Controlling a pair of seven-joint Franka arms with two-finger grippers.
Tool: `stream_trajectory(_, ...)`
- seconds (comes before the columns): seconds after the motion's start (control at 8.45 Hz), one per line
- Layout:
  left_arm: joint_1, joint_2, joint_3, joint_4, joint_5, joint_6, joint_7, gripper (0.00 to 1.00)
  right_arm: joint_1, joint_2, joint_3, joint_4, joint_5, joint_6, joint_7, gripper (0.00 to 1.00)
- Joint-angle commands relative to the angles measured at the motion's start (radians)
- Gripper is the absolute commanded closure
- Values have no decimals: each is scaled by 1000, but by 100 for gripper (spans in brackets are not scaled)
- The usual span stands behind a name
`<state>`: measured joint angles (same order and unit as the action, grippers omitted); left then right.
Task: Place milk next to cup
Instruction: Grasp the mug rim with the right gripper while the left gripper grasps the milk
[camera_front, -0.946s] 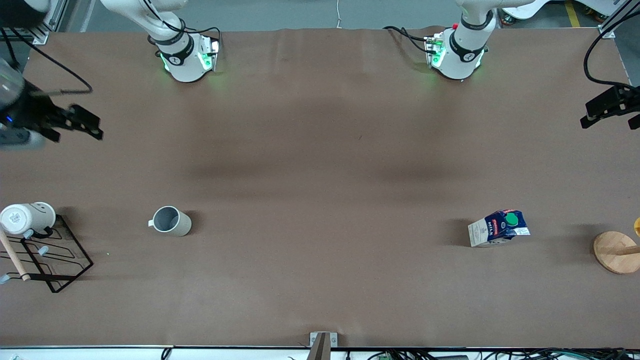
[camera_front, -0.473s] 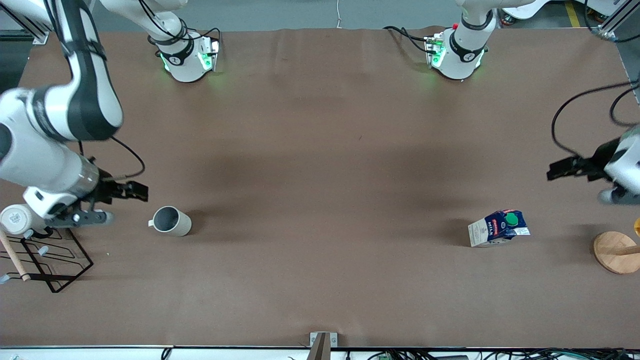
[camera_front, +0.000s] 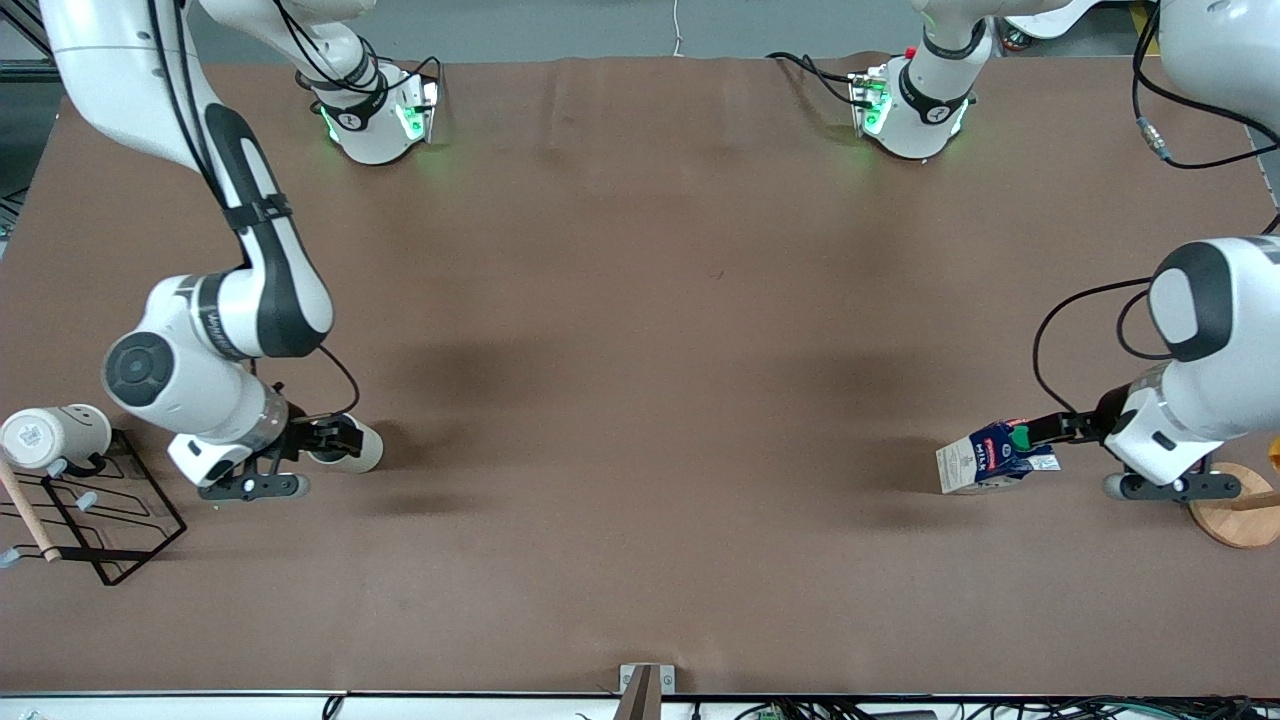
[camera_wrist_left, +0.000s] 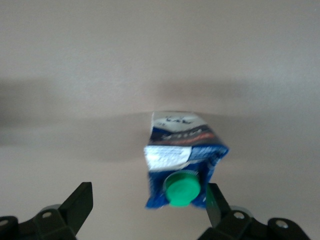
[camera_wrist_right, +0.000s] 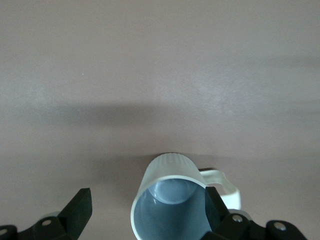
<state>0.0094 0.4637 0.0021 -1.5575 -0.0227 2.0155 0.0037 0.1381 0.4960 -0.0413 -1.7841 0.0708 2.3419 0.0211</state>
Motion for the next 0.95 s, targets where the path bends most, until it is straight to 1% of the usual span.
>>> stream_trajectory(0.0,-3,-11,-17,-44,-2,52,-30,0,8,-16,-3,-52,18,36,19,0)
stream_trajectory(0.35,-3,22,-17,-71,-2,132,-30,0,20,-10,-3,-78,38,36,25,0)
stream_trajectory(0.47,-3,23,-19,-90,-2,150,-30,3,29,-7,-3,-78,64,40,25,0)
stream_trajectory(0.59,-3,23,-25,-95,-2,152,-30,9,37,-1,-3,-80,66,57,25,1)
stream_trajectory(0.71,-3,24,-27,-93,-2,152,-30,15,44,9,-3,-78,66,62,48,10)
stream_trajectory(0.83,-3,24,-28,-92,-2,152,-30,21,58,10,-5,-78,66,62,107,50)
